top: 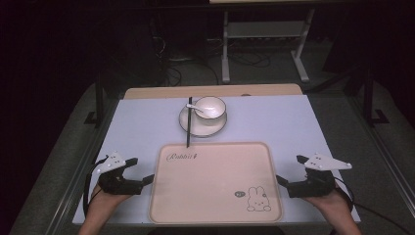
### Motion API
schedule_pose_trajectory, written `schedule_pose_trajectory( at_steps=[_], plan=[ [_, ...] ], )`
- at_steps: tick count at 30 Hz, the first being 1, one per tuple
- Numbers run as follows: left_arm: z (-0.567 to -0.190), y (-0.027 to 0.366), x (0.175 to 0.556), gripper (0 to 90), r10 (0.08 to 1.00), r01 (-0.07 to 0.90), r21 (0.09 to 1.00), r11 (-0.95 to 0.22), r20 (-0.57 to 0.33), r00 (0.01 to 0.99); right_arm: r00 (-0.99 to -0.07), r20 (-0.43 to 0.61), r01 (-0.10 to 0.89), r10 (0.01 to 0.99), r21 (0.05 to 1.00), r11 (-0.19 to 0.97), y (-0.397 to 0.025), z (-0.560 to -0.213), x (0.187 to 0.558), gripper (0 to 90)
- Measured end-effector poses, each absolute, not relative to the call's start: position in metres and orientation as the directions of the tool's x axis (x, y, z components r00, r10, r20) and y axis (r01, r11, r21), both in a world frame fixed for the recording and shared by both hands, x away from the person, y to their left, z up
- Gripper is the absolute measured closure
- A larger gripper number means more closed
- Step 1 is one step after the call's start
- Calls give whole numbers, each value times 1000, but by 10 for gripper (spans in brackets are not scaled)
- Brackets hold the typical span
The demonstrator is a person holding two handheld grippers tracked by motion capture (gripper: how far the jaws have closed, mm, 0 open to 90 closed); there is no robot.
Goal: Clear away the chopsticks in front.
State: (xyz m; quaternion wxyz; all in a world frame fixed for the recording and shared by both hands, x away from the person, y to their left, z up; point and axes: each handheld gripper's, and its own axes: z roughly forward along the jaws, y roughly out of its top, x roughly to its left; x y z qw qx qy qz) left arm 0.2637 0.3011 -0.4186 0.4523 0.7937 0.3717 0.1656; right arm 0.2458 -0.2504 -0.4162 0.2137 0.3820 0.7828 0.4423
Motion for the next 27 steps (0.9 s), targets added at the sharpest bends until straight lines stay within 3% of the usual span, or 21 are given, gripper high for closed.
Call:
schedule_pose_trajectory(
  at_steps=[27],
  plan=[
    [-412, 282, 289, 85, 725, 446, 837, -318, -88, 683, -600, 21, 403, 800, 871, 279, -254, -415, 246, 11]
  ],
)
